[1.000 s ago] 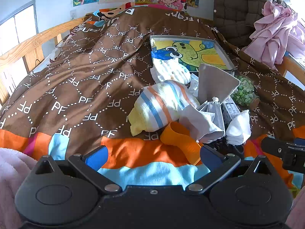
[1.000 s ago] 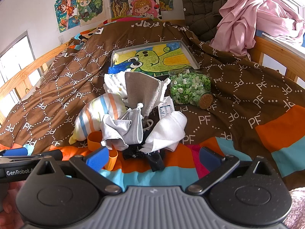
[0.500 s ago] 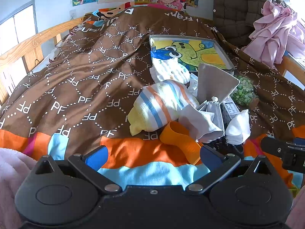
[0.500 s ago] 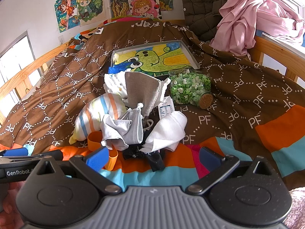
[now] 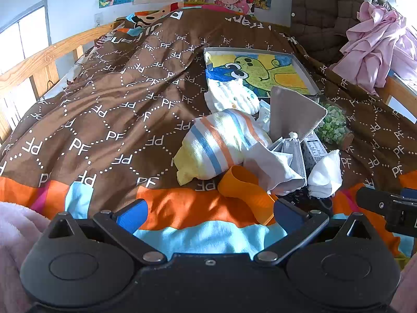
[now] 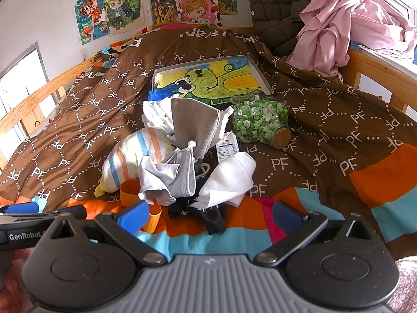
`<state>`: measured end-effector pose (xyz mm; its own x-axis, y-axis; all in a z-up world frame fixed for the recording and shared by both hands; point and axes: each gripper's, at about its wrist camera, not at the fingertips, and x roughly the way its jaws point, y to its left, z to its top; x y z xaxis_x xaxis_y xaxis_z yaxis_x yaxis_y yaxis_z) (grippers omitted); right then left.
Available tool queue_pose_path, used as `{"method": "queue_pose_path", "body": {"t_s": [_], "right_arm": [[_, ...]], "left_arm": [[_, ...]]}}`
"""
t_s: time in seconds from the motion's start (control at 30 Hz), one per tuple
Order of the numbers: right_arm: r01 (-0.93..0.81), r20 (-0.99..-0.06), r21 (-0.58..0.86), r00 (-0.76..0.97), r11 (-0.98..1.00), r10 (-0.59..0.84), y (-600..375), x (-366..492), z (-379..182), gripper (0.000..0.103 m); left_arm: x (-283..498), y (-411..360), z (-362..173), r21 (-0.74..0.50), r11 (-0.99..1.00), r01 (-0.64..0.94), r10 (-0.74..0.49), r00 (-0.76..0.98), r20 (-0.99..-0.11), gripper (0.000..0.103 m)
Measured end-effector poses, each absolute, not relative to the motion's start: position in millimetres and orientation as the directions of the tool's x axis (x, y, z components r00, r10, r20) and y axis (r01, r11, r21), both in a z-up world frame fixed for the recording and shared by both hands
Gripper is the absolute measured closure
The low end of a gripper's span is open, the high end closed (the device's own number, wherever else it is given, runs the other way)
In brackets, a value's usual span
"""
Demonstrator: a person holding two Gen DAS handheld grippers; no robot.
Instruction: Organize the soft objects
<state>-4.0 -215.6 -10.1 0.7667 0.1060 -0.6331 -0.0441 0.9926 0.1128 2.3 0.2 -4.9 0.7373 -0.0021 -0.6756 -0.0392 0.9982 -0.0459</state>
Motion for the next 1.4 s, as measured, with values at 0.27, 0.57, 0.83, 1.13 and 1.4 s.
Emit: {"method": "queue_pose_path", "body": {"t_s": [0.27, 0.57, 0.83, 1.13, 1.4], "right_arm": [[-0.043, -0.635, 0.123, 0.764, 0.992, 0.112, -217, -4, -10, 0.000], [-0.232, -0.620, 0.297, 0.691, 0.926, 0.372, -232, 28, 0, 0.000], [-0.354, -0.625, 0.300, 0.629, 0.886, 0.463, -237, 91, 4, 0.000], [-0.440, -0.617, 0.474, 0.452, 0.763, 0.644, -215, 157, -14, 0.000], [-0.421, -0.639, 0.544, 0.353, 0.726, 0.683, -200, 189, -40, 0.001]], "left_arm": [[4, 2, -3, -0.050, 0.998, -0.050, 0.002, 0.724, -0.690, 0.001], [26, 12, 1, -0.074, 0.996, -0.042, -0.027, 0.671, -0.741, 0.001], [70, 1, -13, -0.097, 0.988, 0.116, -0.147, 0.581, -0.801, 0.001], [101, -18, -52, -0.164, 0.965, 0.206, -0.247, 0.492, -0.835, 0.003], [114, -41, -82, -0.151, 0.964, 0.218, -0.236, 0.449, -0.862, 0.003]]}}
